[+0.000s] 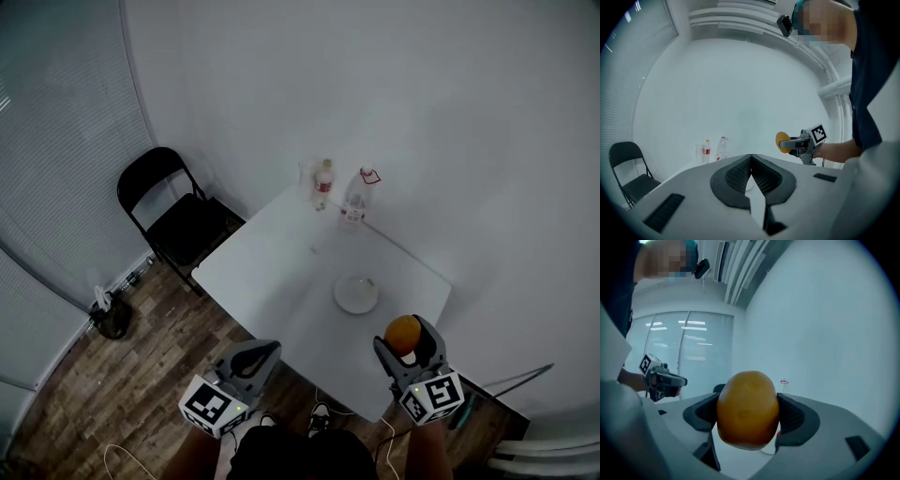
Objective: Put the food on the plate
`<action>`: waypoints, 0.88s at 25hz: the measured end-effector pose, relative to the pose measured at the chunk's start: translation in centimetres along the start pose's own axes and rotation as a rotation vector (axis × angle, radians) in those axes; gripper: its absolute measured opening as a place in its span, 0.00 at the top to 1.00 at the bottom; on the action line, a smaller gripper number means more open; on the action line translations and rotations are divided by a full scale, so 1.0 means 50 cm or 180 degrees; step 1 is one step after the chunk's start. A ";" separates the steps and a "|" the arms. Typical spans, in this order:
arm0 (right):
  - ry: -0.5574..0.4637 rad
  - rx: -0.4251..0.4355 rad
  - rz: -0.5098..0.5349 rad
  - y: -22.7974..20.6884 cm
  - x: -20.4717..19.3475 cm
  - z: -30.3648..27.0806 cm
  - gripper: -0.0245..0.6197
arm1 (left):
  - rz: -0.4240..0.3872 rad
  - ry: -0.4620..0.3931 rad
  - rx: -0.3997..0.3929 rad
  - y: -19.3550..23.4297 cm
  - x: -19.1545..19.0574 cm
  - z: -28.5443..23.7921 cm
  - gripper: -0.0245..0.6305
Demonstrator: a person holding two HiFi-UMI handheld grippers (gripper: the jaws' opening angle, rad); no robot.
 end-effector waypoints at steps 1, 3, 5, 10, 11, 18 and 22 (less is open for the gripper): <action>0.0053 0.0002 0.0148 -0.018 -0.007 -0.024 0.38 | 0.0018 0.0006 0.0024 0.002 -0.001 -0.018 0.93; 0.0186 0.0007 0.0414 -0.052 -0.029 -0.072 0.38 | 0.0031 0.0014 0.0063 0.003 -0.006 -0.054 0.93; 0.0339 0.0027 0.0463 -0.087 -0.064 -0.125 0.38 | 0.0049 0.0028 0.0119 0.004 -0.015 -0.081 0.93; 0.0835 0.0109 0.0268 -0.160 -0.202 -0.271 0.38 | 0.0208 0.0142 0.0272 0.017 -0.055 -0.126 0.93; 0.0927 0.0137 0.0296 -0.167 -0.228 -0.295 0.38 | 0.0228 0.0172 0.0296 0.019 -0.064 -0.131 0.93; 0.1471 0.0246 0.0170 -0.206 -0.368 -0.441 0.38 | 0.0392 0.0364 0.0565 0.035 -0.110 -0.150 0.93; 0.1767 0.0226 0.0142 -0.210 -0.433 -0.512 0.38 | 0.0406 0.0380 0.0602 0.034 -0.120 -0.160 0.93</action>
Point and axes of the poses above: the fingertips, and each gripper's own axes: z backward along the fingers, y to its left, x out of its top, the point moved 9 cm from there along z, backward along the fingers, and after that the axes turned 6 degrees about -x, right-handed, at the moved point
